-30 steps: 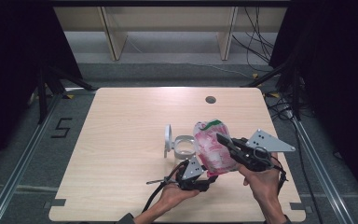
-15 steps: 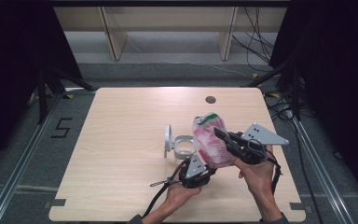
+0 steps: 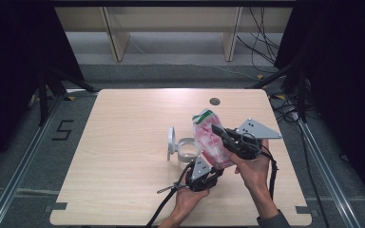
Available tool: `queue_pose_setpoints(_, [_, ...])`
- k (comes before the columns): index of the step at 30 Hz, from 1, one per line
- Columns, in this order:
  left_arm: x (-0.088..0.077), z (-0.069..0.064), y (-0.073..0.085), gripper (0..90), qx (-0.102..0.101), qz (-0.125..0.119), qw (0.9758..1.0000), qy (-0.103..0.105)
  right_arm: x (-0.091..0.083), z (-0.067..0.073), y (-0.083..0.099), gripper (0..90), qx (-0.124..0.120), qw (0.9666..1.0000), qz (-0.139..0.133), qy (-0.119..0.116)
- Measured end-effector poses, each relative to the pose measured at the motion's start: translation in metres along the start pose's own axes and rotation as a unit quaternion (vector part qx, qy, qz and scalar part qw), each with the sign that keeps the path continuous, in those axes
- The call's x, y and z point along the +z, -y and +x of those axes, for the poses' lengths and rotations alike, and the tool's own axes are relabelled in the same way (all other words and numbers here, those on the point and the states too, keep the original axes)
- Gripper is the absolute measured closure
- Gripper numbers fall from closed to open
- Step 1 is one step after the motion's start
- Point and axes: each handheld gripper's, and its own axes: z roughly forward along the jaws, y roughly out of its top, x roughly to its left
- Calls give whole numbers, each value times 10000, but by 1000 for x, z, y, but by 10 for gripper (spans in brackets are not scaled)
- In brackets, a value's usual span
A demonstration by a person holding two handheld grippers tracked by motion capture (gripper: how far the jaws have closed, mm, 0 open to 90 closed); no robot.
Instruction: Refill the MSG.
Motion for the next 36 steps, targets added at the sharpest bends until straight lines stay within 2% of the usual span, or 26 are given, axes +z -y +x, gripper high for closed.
queue_pose_setpoints(2, [1,-3,0,790,-162,-98,9998,-75,3,2,-3,900,16,10000,29,37])
queue_pose_setpoints(3, [1,-4,0,790,-166,-115,9998,-89,5,3,-3,900,44,10000,27,-22])
queue_pose_setpoints(5, [2,-5,0,791,-232,-187,9995,-79,7,4,-5,900,-76,10000,33,50])
queue_pose_setpoints(6, [2,-6,0,791,-261,-254,9992,-176,8,5,-5,900,28,10000,28,-37])
queue_pose_setpoints(7, [3,-7,1,790,-328,-287,9990,-88,9,5,-7,900,-72,10000,60,-2])
queue_pose_setpoints(8, [2,-8,1,791,-335,-242,9990,-157,10,6,-7,900,-87,9999,96,-46])
queue_pose_setpoints(10, [4,-8,2,791,-377,-317,9987,-98,13,6,-7,900,-108,9999,102,-48])
queue_pose_setpoints(11, [4,-9,2,791,-400,-299,9986,-158,15,7,-6,900,-97,9999,114,-23])
queue_pose_setpoints(12, [5,-9,2,791,-396,-305,9986,-158,16,6,-6,900,-105,9999,111,-39])
queue_pose_setpoints(13, [5,-10,3,791,-408,-304,9986,-139,17,8,-5,900,-7,9999,163,-41])
queue_pose_setpoints(15, [7,-11,3,791,-420,-329,9986,-63,19,8,-5,900,-37,9997,218,-75])
queue_pose_setpoints(16, [7,-11,3,792,-449,-344,9984,-73,21,8,-4,900,-32,9998,178,-100])
queue_pose_setpoints(18, [7,-13,3,792,-440,-340,9984,-123,21,7,-4,900,-130,9998,156,-3])
queue_pose_setpoints(19, [8,-12,3,792,-453,-380,9982,-82,21,7,-5,900,-125,9997,200,-31])
queue_pose_setpoints(20, [8,-12,3,792,-467,-353,9982,-114,22,9,-4,900,16,9998,214,-48])
queue_pose_setpoints(22, [9,-12,3,793,-471,-353,9982,-98,24,6,-4,900,-126,9997,178,-52])
queue_pose_setpoints(24, [9,-13,3,793,-470,-330,9983,-101,24,8,-4,900,-38,9997,251,-26])
queue_pose_setpoints(25, [12,-13,3,793,-498,-440,9978,-9,26,7,-4,900,-142,9995,260,-59])
queue_pose_setpoints(26, [12,-13,3,793,-475,-423,9980,1,26,8,-4,900,-48,9996,279,-48])
queue_pose_setpoints(27, [12,-14,3,794,-466,-432,9980,13,28,8,-4,900,-58,9996,241,-98])
queue_pose_setpoints(28, [12,-15,3,794,-472,-451,9979,20,28,9,-4,900,-101,9996,280,-16])
queue_pose_setpoints(29, [12,-15,2,794,-464,-414,9981,8,28,9,-4,900,-200,9994,297,-30])
queue_pose_setpoints(31, [13,-15,1,794,-479,-419,9980,47,30,11,-4,900,-129,9994,325,-64])
queue_pose_setpoints(36, [15,-14,1,794,-485,-489,9976,120,33,12,-5,900,-190,9990,408,-34])
